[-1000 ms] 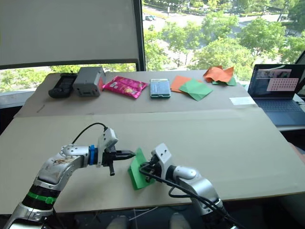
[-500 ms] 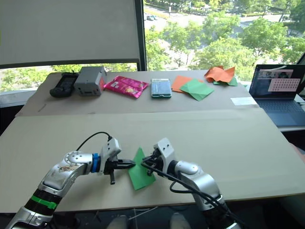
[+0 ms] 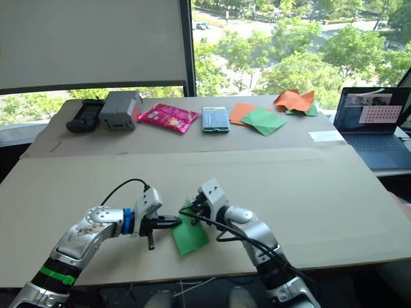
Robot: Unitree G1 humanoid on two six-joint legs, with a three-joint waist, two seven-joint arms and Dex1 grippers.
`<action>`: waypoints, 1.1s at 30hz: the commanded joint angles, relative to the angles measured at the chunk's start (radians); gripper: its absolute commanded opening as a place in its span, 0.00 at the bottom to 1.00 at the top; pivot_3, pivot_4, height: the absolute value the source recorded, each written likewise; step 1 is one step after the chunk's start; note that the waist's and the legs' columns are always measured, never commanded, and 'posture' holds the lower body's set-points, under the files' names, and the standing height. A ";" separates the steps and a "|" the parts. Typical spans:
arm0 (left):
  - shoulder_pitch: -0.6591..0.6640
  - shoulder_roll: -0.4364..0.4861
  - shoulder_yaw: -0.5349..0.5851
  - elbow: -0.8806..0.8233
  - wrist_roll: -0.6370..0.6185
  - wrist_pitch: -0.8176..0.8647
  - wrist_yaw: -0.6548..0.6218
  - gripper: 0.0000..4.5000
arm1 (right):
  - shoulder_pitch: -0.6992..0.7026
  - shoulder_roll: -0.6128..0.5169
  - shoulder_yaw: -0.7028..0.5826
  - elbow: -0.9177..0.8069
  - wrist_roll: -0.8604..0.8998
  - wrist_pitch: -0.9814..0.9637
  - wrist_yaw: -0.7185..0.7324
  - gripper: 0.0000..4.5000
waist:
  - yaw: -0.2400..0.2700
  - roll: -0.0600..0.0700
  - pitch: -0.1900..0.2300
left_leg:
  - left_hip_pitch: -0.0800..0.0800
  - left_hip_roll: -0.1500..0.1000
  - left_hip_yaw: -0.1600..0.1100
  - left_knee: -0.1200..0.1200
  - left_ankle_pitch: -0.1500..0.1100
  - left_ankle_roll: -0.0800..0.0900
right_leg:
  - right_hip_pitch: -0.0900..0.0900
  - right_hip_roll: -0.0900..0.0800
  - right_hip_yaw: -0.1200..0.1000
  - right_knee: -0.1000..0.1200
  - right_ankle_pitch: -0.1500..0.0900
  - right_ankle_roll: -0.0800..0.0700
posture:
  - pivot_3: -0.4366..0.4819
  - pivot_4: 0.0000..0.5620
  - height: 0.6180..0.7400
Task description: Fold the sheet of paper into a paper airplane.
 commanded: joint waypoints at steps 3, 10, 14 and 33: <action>0.022 0.025 -0.009 -0.009 0.015 0.020 0.003 0.01 | -0.053 0.021 0.016 0.112 -0.055 -0.010 -0.013 0.00 | -0.003 0.000 0.000 | 0.001 0.000 0.000 0.000 0.000 0.000 | 0.000 0.000 0.000 0.002 0.000 0.000 | 0.48 0.27 0.84; 0.021 0.027 -0.007 -0.007 0.017 0.018 0.009 0.01 | -0.069 0.036 0.030 0.165 -0.080 -0.024 0.010 0.00 | -0.003 0.000 -0.001 | 0.004 0.000 0.000 0.000 0.000 0.000 | 0.000 0.000 0.000 0.008 0.000 0.000 | 0.48 0.27 0.84; 0.019 0.027 -0.008 -0.004 0.019 0.016 0.013 0.01 | -0.049 0.029 0.039 0.144 -0.082 -0.016 0.027 0.00 | -0.003 0.000 -0.001 | 0.004 0.000 0.000 0.000 0.000 0.000 | 0.000 0.000 0.000 0.009 0.000 0.000 | 0.48 0.27 0.84; -0.007 0.012 -0.024 0.027 0.028 0.004 0.015 0.01 | 0.139 -0.118 0.099 -0.214 -0.071 0.190 0.100 0.00 | 0.002 -0.001 -0.002 | 0.004 0.000 0.000 0.000 -0.001 -0.001 | 0.000 0.000 0.000 0.006 0.000 0.000 | 0.48 0.27 0.84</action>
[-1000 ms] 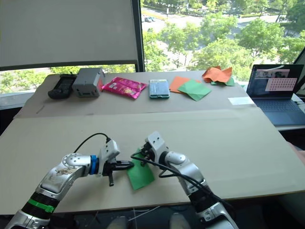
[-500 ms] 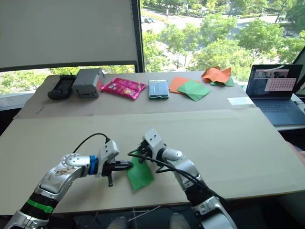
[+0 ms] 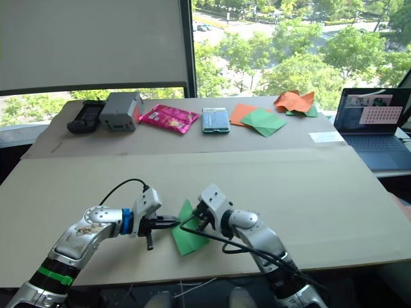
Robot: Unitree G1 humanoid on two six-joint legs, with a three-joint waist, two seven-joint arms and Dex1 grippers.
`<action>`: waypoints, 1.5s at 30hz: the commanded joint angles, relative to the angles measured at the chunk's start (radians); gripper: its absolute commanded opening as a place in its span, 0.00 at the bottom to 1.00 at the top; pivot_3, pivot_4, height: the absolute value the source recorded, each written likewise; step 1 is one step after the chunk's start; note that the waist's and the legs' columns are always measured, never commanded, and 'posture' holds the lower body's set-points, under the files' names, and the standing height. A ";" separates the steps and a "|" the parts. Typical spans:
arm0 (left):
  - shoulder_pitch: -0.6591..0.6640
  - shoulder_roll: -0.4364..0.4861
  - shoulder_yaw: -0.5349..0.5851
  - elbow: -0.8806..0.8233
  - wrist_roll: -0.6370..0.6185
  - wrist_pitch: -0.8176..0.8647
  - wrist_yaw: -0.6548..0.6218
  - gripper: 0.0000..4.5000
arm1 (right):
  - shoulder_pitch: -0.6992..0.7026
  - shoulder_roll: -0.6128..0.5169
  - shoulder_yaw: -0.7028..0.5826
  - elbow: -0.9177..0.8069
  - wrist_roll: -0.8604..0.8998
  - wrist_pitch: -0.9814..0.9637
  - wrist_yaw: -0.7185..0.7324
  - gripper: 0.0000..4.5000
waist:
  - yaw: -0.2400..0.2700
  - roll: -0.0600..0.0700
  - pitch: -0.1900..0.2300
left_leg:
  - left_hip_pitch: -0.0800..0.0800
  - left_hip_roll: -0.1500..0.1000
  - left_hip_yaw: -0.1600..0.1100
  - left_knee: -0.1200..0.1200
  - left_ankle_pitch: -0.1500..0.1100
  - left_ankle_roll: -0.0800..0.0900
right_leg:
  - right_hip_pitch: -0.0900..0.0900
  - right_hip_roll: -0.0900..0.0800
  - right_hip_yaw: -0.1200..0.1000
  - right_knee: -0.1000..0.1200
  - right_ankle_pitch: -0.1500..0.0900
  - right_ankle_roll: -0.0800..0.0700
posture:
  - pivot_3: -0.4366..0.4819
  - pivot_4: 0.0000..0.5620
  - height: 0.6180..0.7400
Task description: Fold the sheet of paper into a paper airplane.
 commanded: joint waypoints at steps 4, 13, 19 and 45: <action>-0.007 0.004 -0.019 0.029 0.028 0.000 0.007 0.01 | 0.093 -0.043 0.051 -0.054 0.022 0.117 0.026 0.00 | 0.001 -0.001 0.000 | 0.000 0.000 0.000 0.000 0.000 0.000 | 0.000 0.000 0.000 0.000 0.000 0.000 | 0.48 0.27 0.84; -0.015 0.002 -0.026 0.037 0.029 -0.003 0.008 0.01 | 0.125 -0.090 0.086 -0.126 0.021 0.132 0.045 0.00 | 0.000 -0.001 0.000 | -0.001 0.000 0.000 0.000 -0.001 -0.001 | 0.000 -0.001 0.000 -0.006 0.000 0.000 | 0.48 0.27 0.84; -0.017 0.002 -0.029 0.040 0.030 -0.006 0.007 0.01 | 0.096 -0.074 0.043 -0.121 0.020 0.080 0.035 0.00 | 0.000 -0.001 0.000 | -0.001 0.000 0.000 0.000 -0.001 -0.001 | 0.000 -0.001 0.000 -0.009 0.000 0.000 | 0.48 0.27 0.84; -0.013 0.002 -0.031 0.028 0.030 -0.001 0.011 0.01 | 0.143 -0.113 0.071 -0.106 0.030 0.043 0.059 0.00 | 0.001 -0.001 0.001 | -0.003 0.000 0.000 0.000 -0.001 -0.001 | 0.000 -0.001 0.000 -0.011 0.000 0.000 | 0.48 0.27 0.84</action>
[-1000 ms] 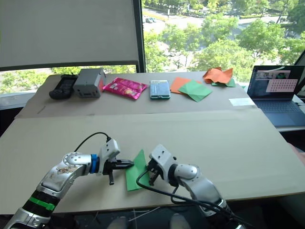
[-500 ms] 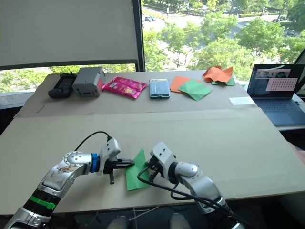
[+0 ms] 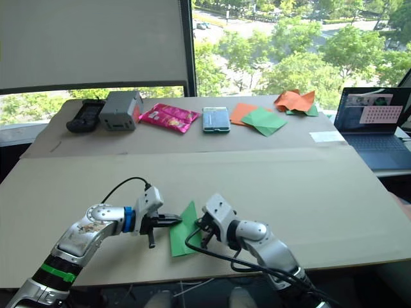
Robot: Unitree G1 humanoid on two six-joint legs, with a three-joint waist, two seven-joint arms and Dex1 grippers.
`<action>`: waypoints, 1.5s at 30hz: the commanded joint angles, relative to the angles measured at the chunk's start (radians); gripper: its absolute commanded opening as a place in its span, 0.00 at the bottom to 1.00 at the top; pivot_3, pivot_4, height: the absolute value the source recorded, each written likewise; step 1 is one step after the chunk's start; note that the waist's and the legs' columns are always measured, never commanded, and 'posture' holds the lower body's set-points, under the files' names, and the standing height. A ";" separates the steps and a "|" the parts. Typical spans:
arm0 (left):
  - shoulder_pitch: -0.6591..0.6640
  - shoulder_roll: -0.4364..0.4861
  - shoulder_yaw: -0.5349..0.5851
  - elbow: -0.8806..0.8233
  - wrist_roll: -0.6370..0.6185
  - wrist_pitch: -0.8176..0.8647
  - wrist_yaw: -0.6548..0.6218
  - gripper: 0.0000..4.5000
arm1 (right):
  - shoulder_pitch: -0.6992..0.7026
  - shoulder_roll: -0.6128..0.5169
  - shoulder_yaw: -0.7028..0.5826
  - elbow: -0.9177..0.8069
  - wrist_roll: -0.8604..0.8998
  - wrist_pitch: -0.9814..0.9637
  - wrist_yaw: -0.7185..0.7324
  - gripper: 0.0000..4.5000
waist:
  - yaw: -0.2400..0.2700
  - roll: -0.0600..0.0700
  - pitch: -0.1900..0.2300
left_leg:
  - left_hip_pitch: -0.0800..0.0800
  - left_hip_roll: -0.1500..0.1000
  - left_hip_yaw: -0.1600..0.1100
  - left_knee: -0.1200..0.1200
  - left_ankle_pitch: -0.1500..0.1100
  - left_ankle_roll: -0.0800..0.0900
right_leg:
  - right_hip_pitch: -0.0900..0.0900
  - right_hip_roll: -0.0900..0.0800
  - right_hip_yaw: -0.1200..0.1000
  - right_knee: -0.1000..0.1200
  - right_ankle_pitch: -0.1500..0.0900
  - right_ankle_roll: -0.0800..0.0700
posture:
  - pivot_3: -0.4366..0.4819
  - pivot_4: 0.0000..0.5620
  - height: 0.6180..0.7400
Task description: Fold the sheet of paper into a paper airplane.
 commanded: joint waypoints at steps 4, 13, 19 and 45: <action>0.012 0.009 -0.015 0.007 0.028 0.010 0.008 0.01 | 0.054 -0.051 0.079 -0.001 0.006 0.057 0.052 0.00 | 0.000 0.000 0.000 | 0.000 0.000 0.000 0.000 0.000 0.000 | 0.000 0.000 0.000 0.000 0.000 0.000 | 0.48 0.27 0.84; 0.015 0.010 -0.016 0.004 0.028 0.012 0.008 0.01 | 0.069 -0.100 0.111 -0.035 0.010 0.071 0.082 0.00 | 0.000 -0.001 -0.001 | 0.000 0.000 0.000 0.000 0.000 0.000 | 0.000 0.000 0.000 -0.001 0.000 0.000 | 0.48 0.27 0.84; 0.017 0.012 -0.015 0.006 0.029 0.007 0.006 0.01 | 0.096 -0.138 0.102 -0.080 0.034 0.097 0.104 0.00 | 0.001 -0.001 -0.001 | 0.000 0.000 0.000 0.000 0.000 0.000 | 0.000 0.000 0.000 -0.001 0.000 0.000 | 0.48 0.27 0.84; -0.033 0.025 0.038 -0.026 -0.007 0.012 -0.001 0.01 | 0.192 -0.189 -0.133 -0.339 0.172 0.033 0.053 0.00 | 0.008 -0.005 0.006 | -0.001 0.000 0.000 0.000 0.000 -0.001 | -0.001 -0.001 0.000 -0.002 0.000 0.000 | 0.48 0.27 0.84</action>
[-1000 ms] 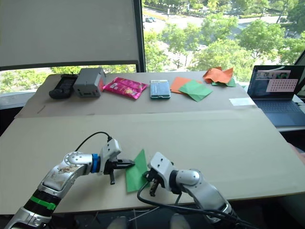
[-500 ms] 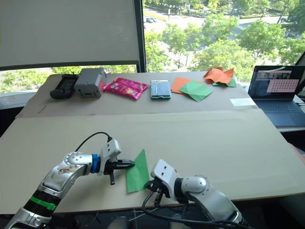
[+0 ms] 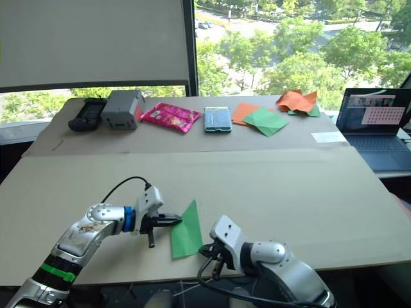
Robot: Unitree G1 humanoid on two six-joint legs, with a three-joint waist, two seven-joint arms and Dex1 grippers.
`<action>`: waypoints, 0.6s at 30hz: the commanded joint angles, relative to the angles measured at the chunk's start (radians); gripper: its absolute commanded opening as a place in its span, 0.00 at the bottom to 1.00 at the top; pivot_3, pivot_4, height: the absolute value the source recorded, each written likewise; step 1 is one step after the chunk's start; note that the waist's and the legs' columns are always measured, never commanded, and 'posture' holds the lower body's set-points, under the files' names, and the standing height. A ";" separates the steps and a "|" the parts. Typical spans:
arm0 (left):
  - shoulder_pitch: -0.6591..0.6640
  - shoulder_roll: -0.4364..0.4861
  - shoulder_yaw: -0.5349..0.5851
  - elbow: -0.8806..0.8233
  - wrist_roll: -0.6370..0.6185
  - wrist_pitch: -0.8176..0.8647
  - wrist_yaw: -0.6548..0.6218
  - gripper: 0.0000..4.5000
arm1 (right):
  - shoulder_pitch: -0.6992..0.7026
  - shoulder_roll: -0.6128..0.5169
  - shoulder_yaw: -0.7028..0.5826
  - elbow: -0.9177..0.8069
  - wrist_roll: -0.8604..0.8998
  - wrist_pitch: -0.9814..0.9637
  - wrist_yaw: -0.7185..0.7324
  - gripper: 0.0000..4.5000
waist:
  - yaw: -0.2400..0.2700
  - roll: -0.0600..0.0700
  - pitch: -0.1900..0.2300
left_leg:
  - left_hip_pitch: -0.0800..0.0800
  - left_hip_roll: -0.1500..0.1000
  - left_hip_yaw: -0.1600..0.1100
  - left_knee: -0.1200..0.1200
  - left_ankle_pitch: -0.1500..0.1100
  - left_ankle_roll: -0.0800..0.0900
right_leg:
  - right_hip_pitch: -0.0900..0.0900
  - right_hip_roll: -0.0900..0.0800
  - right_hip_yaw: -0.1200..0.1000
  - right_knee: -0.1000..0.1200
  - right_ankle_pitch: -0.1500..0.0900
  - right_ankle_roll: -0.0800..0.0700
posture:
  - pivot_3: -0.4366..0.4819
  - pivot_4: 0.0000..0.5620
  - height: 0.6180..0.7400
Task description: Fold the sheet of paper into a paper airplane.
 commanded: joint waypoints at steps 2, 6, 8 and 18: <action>-0.025 0.037 0.064 -0.063 -0.035 0.046 -0.006 0.01 | 0.010 -0.007 -0.110 -0.117 0.055 0.007 -0.020 0.00 | -0.003 -0.001 0.006 | 0.000 0.000 0.000 0.000 0.000 0.000 | -0.001 0.000 0.000 0.000 0.000 0.000 | 0.48 0.27 0.84; -0.022 0.102 0.138 -0.126 -0.093 0.057 -0.061 0.01 | 0.011 0.012 -0.158 -0.186 0.092 0.051 -0.058 0.00 | -0.006 -0.001 0.011 | 0.000 0.000 0.000 -0.001 0.000 0.000 | -0.001 0.000 0.000 0.000 0.000 0.000 | 0.48 0.27 0.84; -0.015 0.122 0.153 -0.123 -0.093 0.000 -0.091 0.13 | 0.009 0.017 -0.159 -0.190 0.096 0.061 -0.072 0.00 | -0.007 -0.001 0.012 | 0.000 0.000 0.000 -0.001 0.000 0.000 | -0.001 0.000 0.000 0.000 0.000 0.000 | 0.48 0.27 0.84; -0.162 0.134 0.019 0.167 0.147 -0.769 -0.308 0.62 | 0.001 0.015 -0.170 -0.144 0.090 0.054 -0.099 0.00 | 0.017 0.001 0.015 | -0.001 0.000 0.000 -0.001 0.000 0.000 | -0.001 -0.001 0.000 -0.003 0.000 0.000 | 0.48 0.27 0.84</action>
